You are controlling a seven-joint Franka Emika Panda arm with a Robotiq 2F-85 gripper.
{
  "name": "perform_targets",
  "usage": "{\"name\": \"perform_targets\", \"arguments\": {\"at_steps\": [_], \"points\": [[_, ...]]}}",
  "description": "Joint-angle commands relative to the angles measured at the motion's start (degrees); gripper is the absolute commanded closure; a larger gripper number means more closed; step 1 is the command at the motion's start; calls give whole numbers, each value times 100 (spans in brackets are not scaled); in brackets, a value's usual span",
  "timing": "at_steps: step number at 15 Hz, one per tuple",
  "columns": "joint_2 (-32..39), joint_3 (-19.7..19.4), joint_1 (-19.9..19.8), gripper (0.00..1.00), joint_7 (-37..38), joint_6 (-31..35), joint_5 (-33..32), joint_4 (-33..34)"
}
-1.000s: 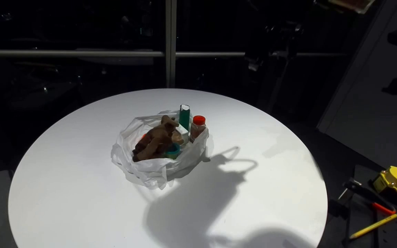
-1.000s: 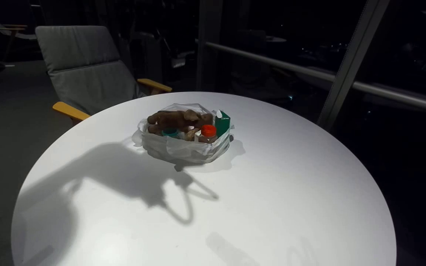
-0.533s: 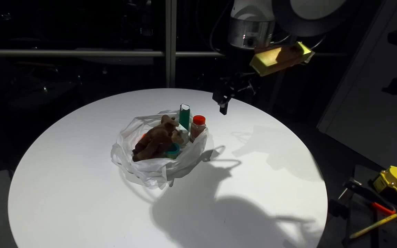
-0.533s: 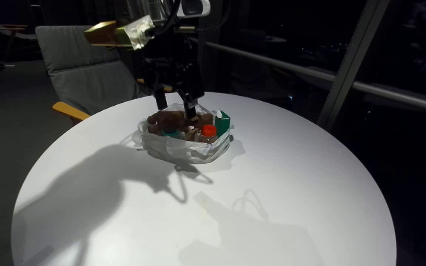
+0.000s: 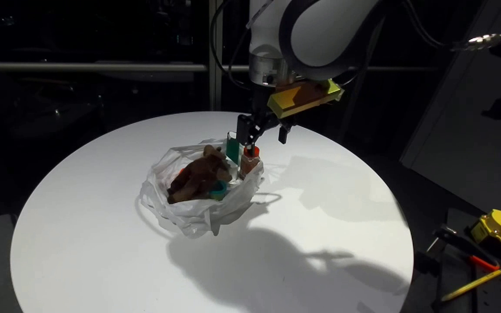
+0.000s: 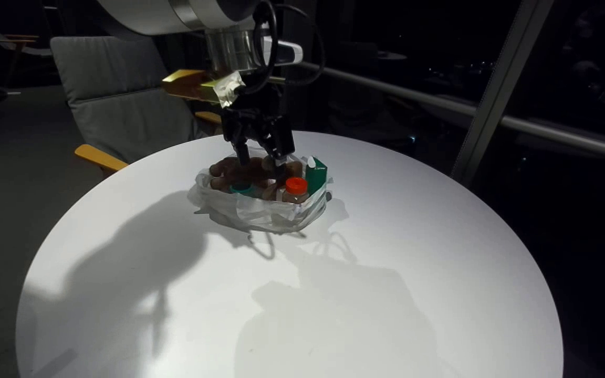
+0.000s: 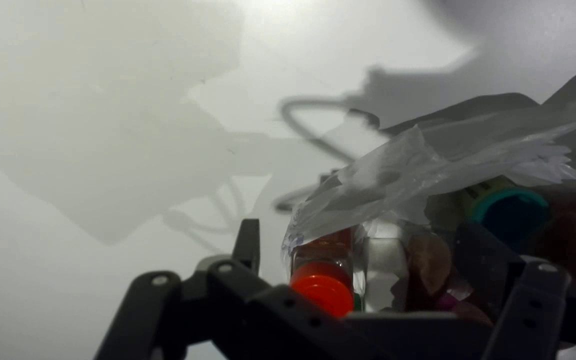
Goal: Remove the objects in the plastic and place them on the table
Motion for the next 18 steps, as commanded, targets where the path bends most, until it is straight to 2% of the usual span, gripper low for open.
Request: {"name": "perform_targets", "arguments": {"at_steps": [1,8,18], "points": [[535,-220,134,0,-31,123,329,674],[1210,-303,47,0,-350,5,957,1465],[1706,-498,42,0,-502,-130,1120,2014]]}}
